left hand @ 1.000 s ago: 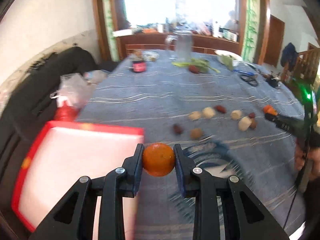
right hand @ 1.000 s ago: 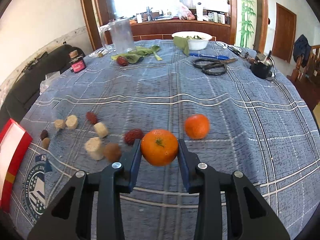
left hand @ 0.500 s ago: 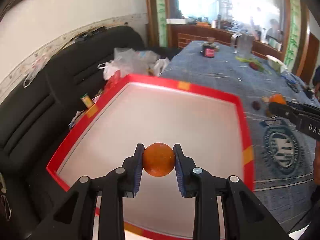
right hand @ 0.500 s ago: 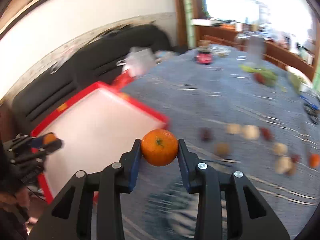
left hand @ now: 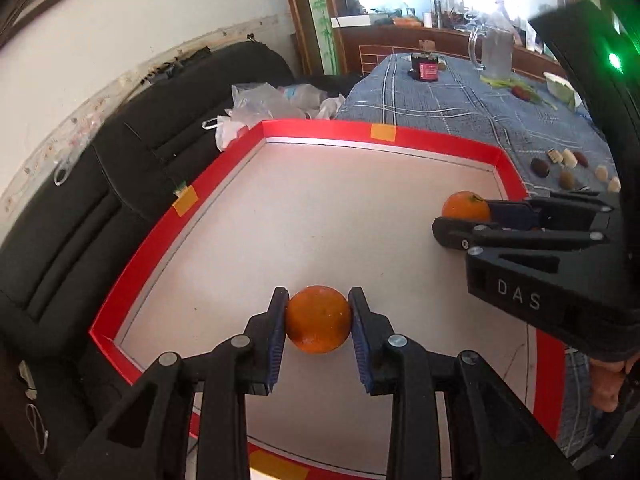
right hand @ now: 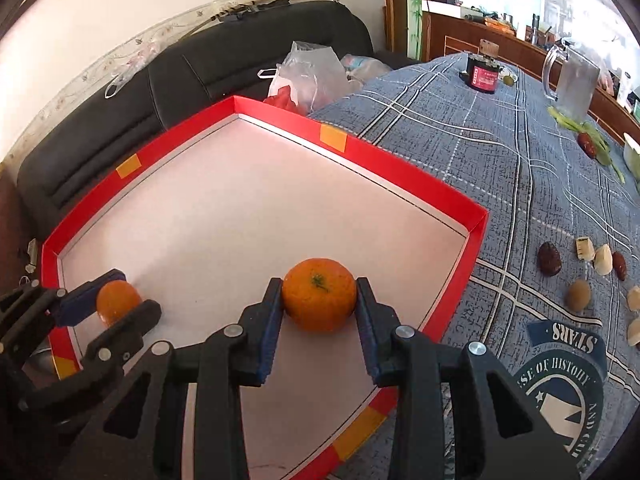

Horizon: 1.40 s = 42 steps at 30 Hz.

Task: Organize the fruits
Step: 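Carry the orange into the red box and open the right gripper, then grasp the brown kiwi with the right gripper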

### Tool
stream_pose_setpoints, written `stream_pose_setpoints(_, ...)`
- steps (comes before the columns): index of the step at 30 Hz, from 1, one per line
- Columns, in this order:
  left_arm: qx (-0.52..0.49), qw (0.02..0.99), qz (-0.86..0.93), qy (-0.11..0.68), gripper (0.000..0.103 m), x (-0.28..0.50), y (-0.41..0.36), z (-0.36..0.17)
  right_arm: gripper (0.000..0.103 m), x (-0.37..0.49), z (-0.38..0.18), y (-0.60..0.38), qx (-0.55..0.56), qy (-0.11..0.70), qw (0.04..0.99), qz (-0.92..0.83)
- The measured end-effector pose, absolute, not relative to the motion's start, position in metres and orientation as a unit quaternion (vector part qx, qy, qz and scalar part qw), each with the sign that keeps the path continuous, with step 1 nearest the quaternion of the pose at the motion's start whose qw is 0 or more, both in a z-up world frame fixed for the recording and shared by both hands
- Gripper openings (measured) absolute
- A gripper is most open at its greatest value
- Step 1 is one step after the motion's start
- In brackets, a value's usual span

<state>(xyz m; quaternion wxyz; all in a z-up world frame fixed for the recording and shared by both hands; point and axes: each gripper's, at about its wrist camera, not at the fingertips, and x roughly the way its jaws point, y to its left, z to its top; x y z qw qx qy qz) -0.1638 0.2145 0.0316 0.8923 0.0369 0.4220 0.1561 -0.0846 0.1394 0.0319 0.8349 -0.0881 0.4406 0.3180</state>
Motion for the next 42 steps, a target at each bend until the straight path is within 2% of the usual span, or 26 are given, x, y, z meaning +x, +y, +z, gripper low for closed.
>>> stream_pose_setpoints(1, 0.037, 0.891, 0.158, 0.423, 0.031, -0.164, 0.216, 0.032, 0.038, -0.083, 0.032, 0.14, -0.084, 0.447, 0.832, 0.319)
stream_pose_setpoints(3, 0.036, 0.888, 0.169, 0.425, 0.041, -0.167, 0.215, 0.033, 0.038, -0.081, 0.033, 0.137, -0.078, 0.452, 0.827, 0.325)
stream_pose_setpoints(4, 0.036, 0.887, 0.172, 0.427, 0.053, -0.167, 0.215, 0.033, 0.039, -0.082, 0.035, 0.134, -0.075, 0.45, 0.828, 0.327)
stream_pose_setpoints(5, 0.035, 0.886, 0.172, 0.428, 0.058, -0.169, 0.215, 0.033, 0.039, -0.081, 0.038, 0.132, -0.07, 0.448, 0.829, 0.328)
stream_pose_setpoints(15, -0.004, 0.907, 0.147, 0.394, 0.061, -0.173, 0.193, 0.065, 0.042, -0.1, 0.097, 0.03, -0.004, 0.366, 0.888, 0.278)
stream_pose_setpoints(19, -0.001, 0.921, 0.107, 0.373, 0.067, -0.17, 0.158, 0.082, 0.045, -0.105, 0.109, -0.027, 0.014, 0.349, 0.911, 0.219)
stream_pose_setpoints(28, 0.033, 0.93, 0.011, 0.367, 0.073, -0.161, 0.076, 0.098, 0.045, -0.118, 0.098, -0.157, 0.082, 0.363, 0.918, 0.135)
stream_pose_setpoints(34, 0.048, 0.928, 0.013, 0.37, 0.073, -0.151, 0.063, 0.098, 0.045, -0.117, 0.081, -0.245, 0.108, 0.381, 0.916, 0.071)
stream_pose_setpoints(42, 0.051, 0.916, 0.026, 0.397, 0.073, -0.122, 0.056, 0.077, 0.045, -0.08, 0.071, -0.272, 0.113, 0.402, 0.906, 0.067)
